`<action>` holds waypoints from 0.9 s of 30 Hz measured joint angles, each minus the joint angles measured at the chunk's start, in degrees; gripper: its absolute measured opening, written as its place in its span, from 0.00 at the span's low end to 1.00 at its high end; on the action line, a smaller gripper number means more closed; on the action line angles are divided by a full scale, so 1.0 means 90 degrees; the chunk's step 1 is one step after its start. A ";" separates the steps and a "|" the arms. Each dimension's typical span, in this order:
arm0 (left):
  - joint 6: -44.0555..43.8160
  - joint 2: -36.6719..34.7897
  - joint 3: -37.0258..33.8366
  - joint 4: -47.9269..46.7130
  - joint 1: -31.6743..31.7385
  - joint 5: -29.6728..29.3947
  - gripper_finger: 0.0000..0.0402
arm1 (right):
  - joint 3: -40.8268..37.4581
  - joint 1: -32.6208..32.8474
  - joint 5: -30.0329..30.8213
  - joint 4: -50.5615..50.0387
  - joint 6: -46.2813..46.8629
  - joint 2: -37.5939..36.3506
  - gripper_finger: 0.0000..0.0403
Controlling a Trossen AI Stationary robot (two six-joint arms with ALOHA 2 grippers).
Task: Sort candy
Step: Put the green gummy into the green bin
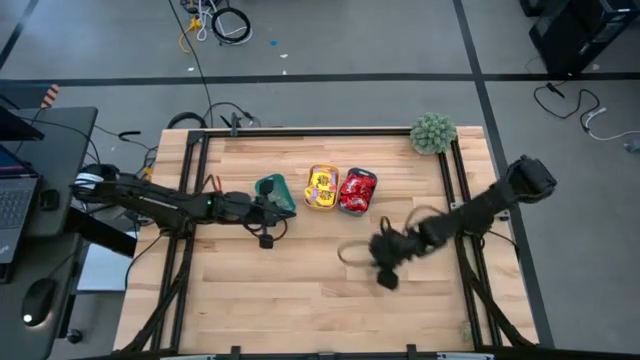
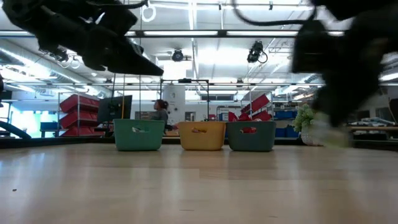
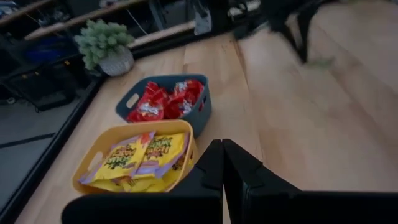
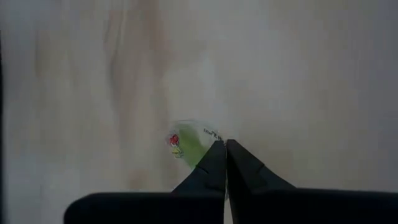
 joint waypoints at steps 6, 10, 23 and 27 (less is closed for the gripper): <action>-0.0203 -0.0742 -0.0837 0.1035 0.0012 -0.0051 0.00 | 0.0244 -0.1610 -0.0062 0.1195 -0.2243 0.0000 0.00; -0.0306 -0.1182 -0.1219 0.1480 0.0012 -0.0071 0.00 | 0.0749 -0.2235 -0.0068 0.1491 -0.3109 0.0002 0.00; -0.0044 -0.2547 -0.1622 0.1944 0.0014 -0.0319 0.00 | 0.3404 -0.2977 -0.0060 0.2066 -0.4442 0.2226 0.00; 0.0038 -0.2873 -0.1622 0.1921 0.0015 -0.0388 0.00 | 0.4144 -0.3023 -0.0038 0.1998 -0.4609 0.3001 0.00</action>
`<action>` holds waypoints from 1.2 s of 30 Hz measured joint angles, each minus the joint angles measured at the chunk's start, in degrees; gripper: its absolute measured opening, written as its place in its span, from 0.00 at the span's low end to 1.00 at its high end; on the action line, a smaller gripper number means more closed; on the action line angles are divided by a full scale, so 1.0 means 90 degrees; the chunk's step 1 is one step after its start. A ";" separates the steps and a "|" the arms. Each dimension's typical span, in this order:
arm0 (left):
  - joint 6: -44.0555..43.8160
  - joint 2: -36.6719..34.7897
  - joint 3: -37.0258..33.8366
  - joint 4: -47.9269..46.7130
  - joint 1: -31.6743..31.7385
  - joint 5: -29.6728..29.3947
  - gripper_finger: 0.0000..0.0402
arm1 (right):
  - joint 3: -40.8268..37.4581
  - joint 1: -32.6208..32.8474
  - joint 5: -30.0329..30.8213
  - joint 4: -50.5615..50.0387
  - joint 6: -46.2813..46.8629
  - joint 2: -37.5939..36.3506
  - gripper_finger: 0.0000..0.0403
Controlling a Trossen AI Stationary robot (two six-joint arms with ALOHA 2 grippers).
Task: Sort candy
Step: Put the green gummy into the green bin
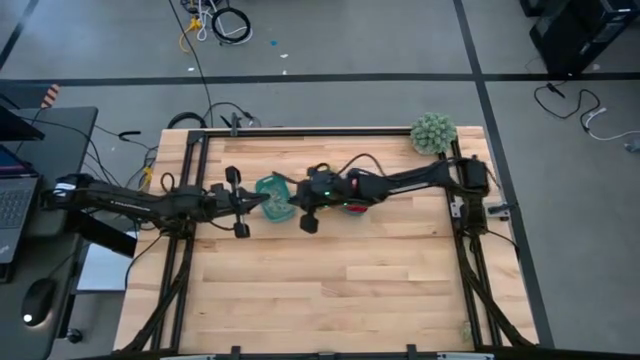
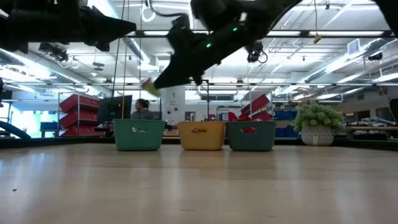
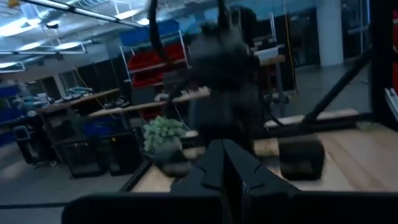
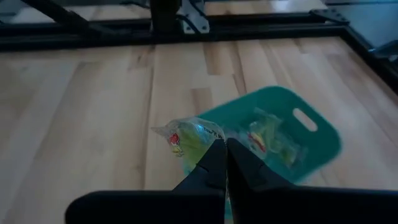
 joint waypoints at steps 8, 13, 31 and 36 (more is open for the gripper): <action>0.0176 -0.0154 0.0000 0.0010 -0.0002 -0.0072 0.00 | 0.0935 -0.0114 0.0222 -0.0210 -0.0062 0.1219 0.01; 0.0179 -0.0147 0.0000 -0.0124 -0.0002 -0.0088 0.00 | 0.1279 -0.0160 0.0370 -0.0606 -0.0058 0.1582 0.12; 0.0174 -0.0147 0.0000 -0.0111 -0.0002 -0.0098 0.00 | 0.1172 0.0731 -0.0010 -0.4676 0.0278 -0.0314 0.04; 0.0174 -0.0147 0.0000 -0.0092 -0.0002 -0.0099 0.00 | 0.0389 0.1391 -0.0012 -0.5274 0.1806 -0.1116 0.01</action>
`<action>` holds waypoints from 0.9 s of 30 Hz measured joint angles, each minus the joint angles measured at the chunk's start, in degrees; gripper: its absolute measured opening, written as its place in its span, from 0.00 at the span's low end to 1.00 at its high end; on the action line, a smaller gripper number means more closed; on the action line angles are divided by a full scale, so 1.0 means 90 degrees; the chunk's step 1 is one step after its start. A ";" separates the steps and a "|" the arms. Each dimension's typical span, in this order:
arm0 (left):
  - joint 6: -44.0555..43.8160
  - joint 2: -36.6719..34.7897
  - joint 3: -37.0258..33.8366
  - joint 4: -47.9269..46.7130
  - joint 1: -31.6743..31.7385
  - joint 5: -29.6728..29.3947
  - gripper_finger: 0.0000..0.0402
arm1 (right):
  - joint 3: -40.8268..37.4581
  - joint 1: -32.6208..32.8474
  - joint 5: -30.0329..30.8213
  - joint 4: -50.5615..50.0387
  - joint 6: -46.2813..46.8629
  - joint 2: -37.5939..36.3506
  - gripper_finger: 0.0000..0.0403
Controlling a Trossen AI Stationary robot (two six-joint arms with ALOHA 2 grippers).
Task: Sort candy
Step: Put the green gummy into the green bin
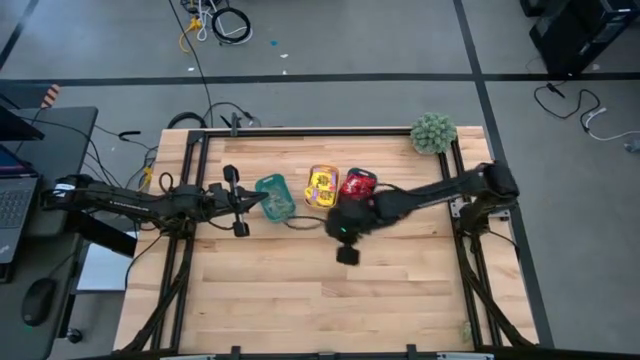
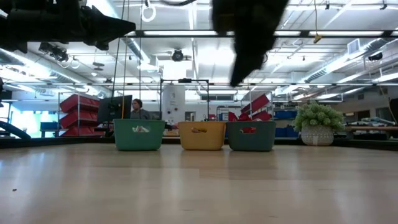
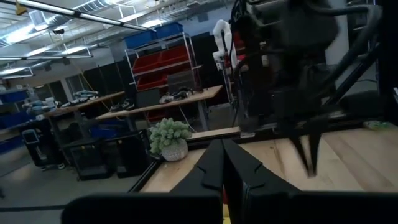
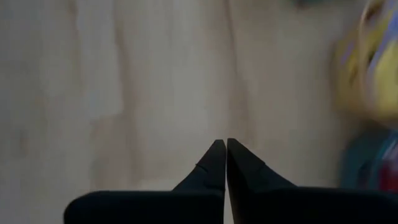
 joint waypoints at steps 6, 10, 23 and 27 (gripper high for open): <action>-0.0015 0.0000 0.0002 0.0203 0.0000 0.0000 0.00 | -0.1055 0.1213 -0.0041 -0.0199 0.2685 -0.0855 0.00; -0.0046 0.0000 0.0002 0.0178 0.0000 0.0000 0.00 | -0.1563 0.2076 -0.0093 -0.0329 0.4735 -0.1167 0.00; -0.0034 0.0002 0.0002 -0.0156 0.0000 0.0000 0.00 | -0.1821 0.4150 -0.1595 -0.1439 0.8238 -0.1167 0.08; -0.0032 0.0002 0.0002 -0.0168 0.0000 0.0000 0.00 | -0.1821 0.4440 -0.2424 -0.1939 0.8203 -0.1167 0.20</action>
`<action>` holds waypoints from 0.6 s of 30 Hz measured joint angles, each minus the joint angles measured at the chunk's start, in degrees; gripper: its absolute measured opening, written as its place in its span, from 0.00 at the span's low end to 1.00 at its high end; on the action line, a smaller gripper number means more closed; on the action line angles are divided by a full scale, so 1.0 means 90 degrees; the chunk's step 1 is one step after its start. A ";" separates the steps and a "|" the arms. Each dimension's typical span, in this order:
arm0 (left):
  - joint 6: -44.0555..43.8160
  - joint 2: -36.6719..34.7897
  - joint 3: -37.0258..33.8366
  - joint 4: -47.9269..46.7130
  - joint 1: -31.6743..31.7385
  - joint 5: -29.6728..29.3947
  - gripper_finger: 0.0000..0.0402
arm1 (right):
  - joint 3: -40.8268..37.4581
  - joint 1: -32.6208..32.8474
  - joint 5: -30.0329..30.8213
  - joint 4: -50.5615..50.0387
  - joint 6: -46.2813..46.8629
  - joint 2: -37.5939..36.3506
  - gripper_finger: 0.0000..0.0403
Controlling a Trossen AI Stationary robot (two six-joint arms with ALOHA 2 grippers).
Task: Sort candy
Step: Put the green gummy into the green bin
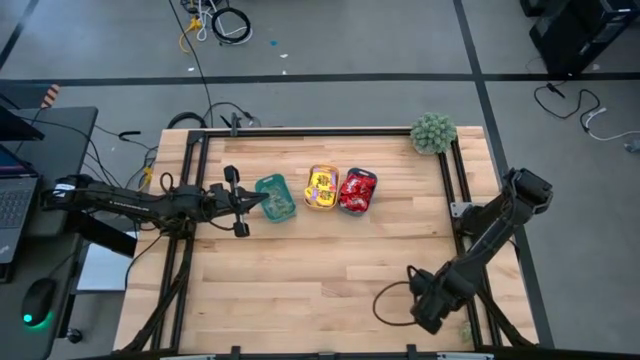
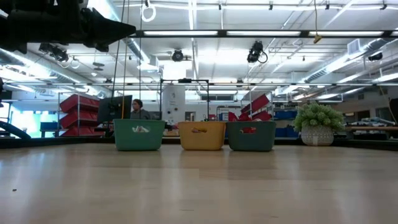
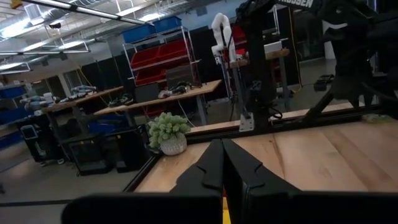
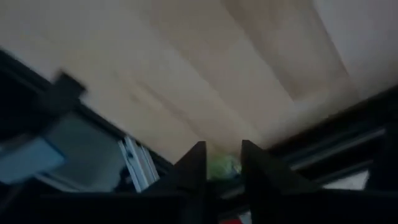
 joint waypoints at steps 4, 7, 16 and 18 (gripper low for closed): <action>-0.0005 0.0000 0.0000 -0.0017 0.0000 0.0000 0.00 | 0.0000 0.0217 -0.0260 0.0028 -0.0288 0.0000 0.32; -0.0009 0.0000 0.0000 -0.0088 0.0000 0.0000 0.00 | -0.0032 0.0329 -0.0289 0.0137 -0.0319 0.0000 0.39; -0.0032 0.0000 0.0002 -0.0267 0.0000 0.0000 0.00 | -0.1061 0.0517 -0.1515 0.1686 0.0150 0.0002 0.42; -0.0032 0.0000 0.0002 -0.0269 0.0000 0.0000 0.00 | -0.1178 0.0527 -0.1593 0.1753 0.0135 0.0002 0.42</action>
